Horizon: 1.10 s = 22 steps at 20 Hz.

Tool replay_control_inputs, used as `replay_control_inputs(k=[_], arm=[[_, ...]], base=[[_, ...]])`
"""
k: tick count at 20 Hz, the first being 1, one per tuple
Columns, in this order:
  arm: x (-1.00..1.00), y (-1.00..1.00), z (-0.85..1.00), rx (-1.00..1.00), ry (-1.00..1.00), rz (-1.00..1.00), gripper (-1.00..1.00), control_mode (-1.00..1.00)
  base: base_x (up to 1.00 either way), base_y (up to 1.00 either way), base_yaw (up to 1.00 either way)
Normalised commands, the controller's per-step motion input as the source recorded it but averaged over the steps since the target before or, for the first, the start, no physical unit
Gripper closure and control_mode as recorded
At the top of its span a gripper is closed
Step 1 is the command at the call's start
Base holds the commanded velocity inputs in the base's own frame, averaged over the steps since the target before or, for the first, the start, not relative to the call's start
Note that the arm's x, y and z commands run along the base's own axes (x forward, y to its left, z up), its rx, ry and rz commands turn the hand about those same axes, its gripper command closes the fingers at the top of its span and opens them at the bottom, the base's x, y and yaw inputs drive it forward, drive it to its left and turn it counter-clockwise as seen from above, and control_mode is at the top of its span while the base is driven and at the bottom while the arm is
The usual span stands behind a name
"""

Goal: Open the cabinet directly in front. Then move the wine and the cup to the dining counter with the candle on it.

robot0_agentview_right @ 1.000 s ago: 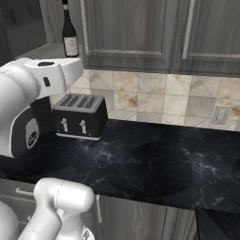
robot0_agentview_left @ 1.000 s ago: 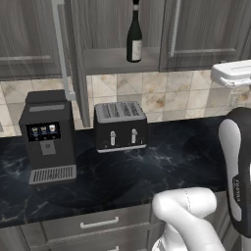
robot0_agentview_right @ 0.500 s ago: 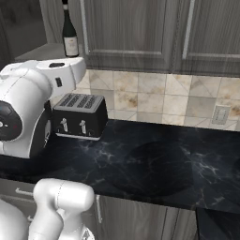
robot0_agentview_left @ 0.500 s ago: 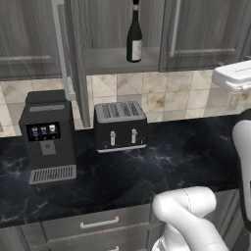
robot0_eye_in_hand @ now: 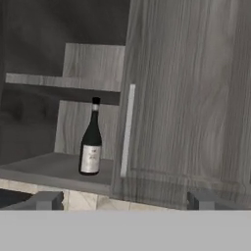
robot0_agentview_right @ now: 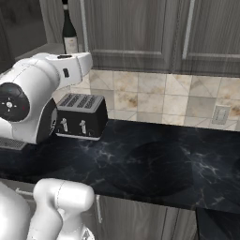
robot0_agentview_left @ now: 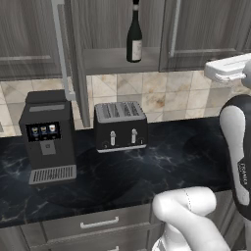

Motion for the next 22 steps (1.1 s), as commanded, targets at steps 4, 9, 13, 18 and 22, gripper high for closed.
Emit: replay_control_inputs(k=[4, 9, 13, 18, 22], arm=[[0.52, 0.00, 0.00, 0.00, 0.07, -0.10, -1.00, -1.00], [0.67, 0.00, 0.00, 0.00, 0.10, -0.05, -1.00, -1.00], [0.65, 0.00, 0.00, 0.00, 0.10, -0.02, -1.00, -1.00], [0.79, 0.00, -0.03, 0.00, 0.06, -0.02, -1.00, -1.00], [0.96, 0.00, -0.17, 0.00, 0.03, -0.02, -1.00, -1.00]], base=[[0.00, 0.00, 0.00], [0.00, 0.00, 0.00], [0.00, 0.00, 0.00], [0.00, 0.00, 0.00], [0.00, 0.00, 0.00]])
